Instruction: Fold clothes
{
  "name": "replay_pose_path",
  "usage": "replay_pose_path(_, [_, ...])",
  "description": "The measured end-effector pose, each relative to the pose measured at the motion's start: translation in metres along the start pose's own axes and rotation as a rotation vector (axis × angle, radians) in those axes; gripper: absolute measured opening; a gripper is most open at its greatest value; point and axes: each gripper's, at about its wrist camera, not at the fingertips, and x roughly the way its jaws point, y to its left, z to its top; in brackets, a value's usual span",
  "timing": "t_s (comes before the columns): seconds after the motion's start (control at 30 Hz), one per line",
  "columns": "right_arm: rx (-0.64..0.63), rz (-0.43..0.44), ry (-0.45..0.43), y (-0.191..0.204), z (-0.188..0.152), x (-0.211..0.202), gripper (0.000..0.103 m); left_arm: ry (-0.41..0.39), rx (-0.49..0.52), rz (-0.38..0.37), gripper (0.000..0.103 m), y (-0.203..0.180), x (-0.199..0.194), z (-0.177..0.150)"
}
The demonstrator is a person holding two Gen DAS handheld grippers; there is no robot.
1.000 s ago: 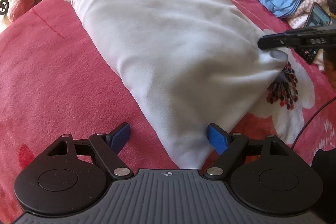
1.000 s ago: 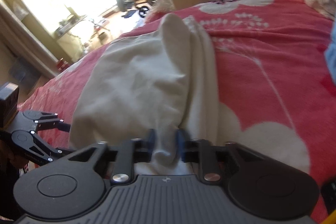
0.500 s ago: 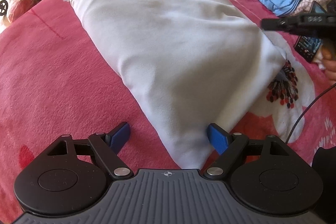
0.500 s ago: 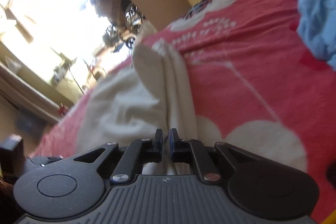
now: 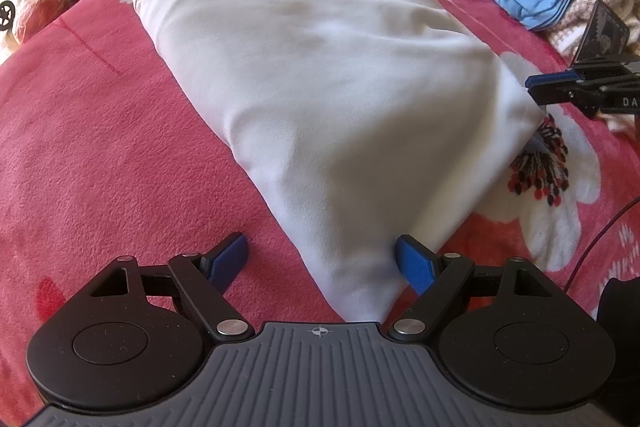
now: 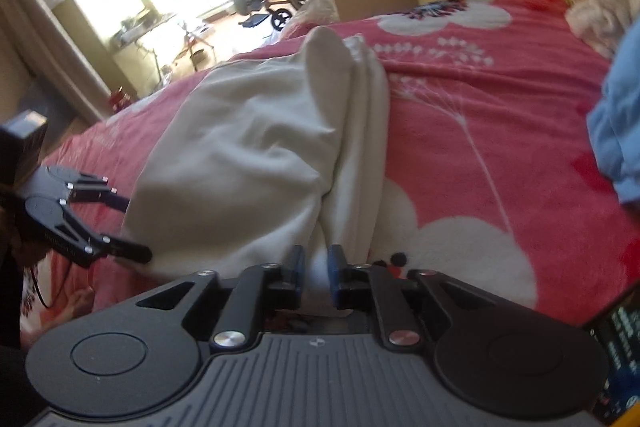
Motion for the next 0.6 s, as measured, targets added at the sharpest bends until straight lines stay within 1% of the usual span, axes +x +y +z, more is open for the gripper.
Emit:
replay_pose_path(0.1, [-0.060, -0.024, 0.015, 0.006, -0.001, 0.004, 0.020, 0.001, 0.001, 0.002, 0.082, -0.001, 0.001, 0.000])
replay_pose_path(0.17, [-0.104, -0.047, 0.007, 0.012, -0.003, 0.004, 0.020, 0.001, 0.001, 0.002, 0.082, -0.001, 0.000, 0.001])
replay_pose_path(0.2, [-0.127, -0.058, 0.002, 0.016, -0.005, 0.003, 0.017, 0.002, 0.001, 0.002, 0.082, -0.001, 0.000, 0.001])
replay_pose_path(0.23, [-0.144, -0.068, -0.008, 0.018, -0.006, 0.002, 0.008, 0.002, 0.000, 0.002, 0.082, -0.001, 0.000, 0.001])
replay_pose_path(0.3, [-0.124, -0.086, -0.061, 0.019, -0.007, -0.004, 0.003, 0.001, 0.000, 0.002, 0.082, -0.001, 0.000, 0.001])
replay_pose_path(0.33, [-0.108, -0.094, -0.085, 0.018, -0.008, -0.007, 0.002, 0.001, 0.000, 0.002, 0.082, -0.001, 0.000, 0.001])
replay_pose_path(0.5, [0.103, -0.105, -0.141, -0.003, -0.017, -0.007, 0.002, 0.000, -0.001, 0.000, 0.083, -0.002, 0.001, 0.002])
replay_pose_path(0.6, [0.221, -0.099, -0.119, -0.015, -0.024, -0.001, 0.002, 0.000, -0.003, -0.002, 0.083, -0.002, 0.001, 0.002])
